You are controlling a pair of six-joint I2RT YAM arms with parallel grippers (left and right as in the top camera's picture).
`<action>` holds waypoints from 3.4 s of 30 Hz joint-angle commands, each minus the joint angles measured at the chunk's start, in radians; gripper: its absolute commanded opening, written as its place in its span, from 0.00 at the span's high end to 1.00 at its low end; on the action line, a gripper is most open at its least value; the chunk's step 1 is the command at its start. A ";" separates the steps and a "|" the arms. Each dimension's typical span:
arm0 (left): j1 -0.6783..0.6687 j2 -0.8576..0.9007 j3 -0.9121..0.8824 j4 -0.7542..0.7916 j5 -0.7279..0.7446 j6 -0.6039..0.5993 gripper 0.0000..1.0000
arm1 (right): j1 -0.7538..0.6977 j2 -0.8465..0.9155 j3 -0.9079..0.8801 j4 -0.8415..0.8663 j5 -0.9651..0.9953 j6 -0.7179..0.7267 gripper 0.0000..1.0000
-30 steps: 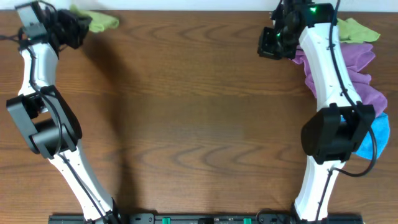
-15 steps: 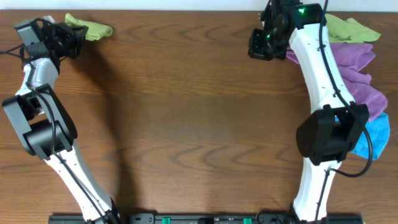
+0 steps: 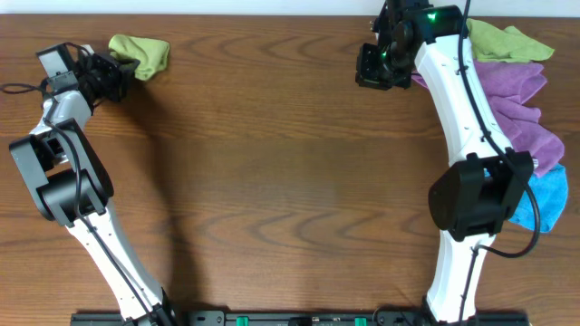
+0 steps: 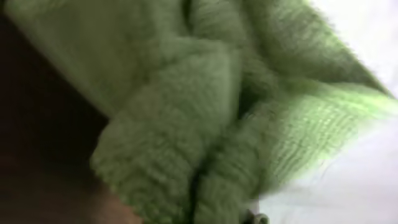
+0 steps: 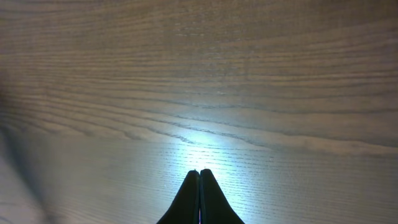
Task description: Fold the cloth
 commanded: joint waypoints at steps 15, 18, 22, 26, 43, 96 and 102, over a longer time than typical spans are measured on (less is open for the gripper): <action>0.049 -0.216 -0.001 -0.483 -0.163 0.184 0.05 | 0.010 -0.012 0.015 -0.011 0.002 0.013 0.99; 0.043 -0.284 -0.001 -0.536 -0.177 0.244 0.05 | 0.009 -0.013 0.018 -0.015 0.003 -0.003 0.98; 0.023 -0.419 -0.001 -0.645 -0.274 0.375 0.05 | 0.004 -0.032 0.018 -0.015 0.013 -0.052 0.98; -0.014 -0.551 -0.001 -0.765 -0.441 0.531 0.05 | -0.005 -0.071 0.020 -0.027 0.099 -0.071 0.98; -0.588 -1.214 -0.203 -1.089 -1.018 0.728 0.04 | -0.003 -0.548 -0.169 -0.204 0.345 -0.122 0.18; -0.422 -2.280 -1.475 -0.405 -0.706 0.878 0.05 | 0.012 -1.258 -1.105 0.265 0.344 -0.159 0.01; -0.422 -2.322 -1.567 -0.373 -0.732 0.878 0.05 | 0.012 -1.258 -1.105 0.265 0.344 -0.159 0.01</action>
